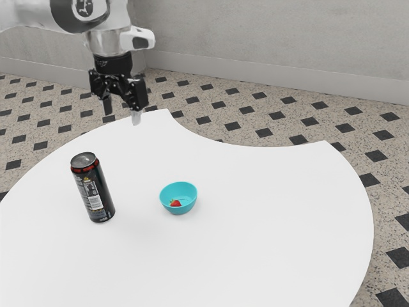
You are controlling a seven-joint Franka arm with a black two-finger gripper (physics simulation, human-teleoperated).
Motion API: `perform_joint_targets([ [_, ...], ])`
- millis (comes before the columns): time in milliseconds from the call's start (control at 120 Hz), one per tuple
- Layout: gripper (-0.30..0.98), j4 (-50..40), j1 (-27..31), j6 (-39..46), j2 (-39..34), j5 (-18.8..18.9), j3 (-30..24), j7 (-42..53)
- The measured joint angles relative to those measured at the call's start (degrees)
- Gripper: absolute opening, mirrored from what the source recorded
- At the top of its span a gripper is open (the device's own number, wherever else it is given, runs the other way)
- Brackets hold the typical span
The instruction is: Take strawberry from the bowl
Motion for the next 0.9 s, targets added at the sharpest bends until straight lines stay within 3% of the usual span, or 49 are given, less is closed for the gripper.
perform_joint_targets([
  [225, 0.69, -8.3, 2.3, 11.4, 3.9, 2.5, -2.7, -2.8],
  [383, 0.69, -10.0, -0.3, 22.7, 10.7, -1.8, -1.4, -9.8],
  [583, 0.69, -18.0, 0.6, 30.3, 10.2, -4.2, -1.2, -22.7],
  [808, 0.69, -18.6, 1.6, 37.7, 13.3, -7.8, 0.1, -34.9],
  [900, 0.55, -18.2, 1.1, 39.0, 14.8, -7.6, 0.6, -38.6],
])
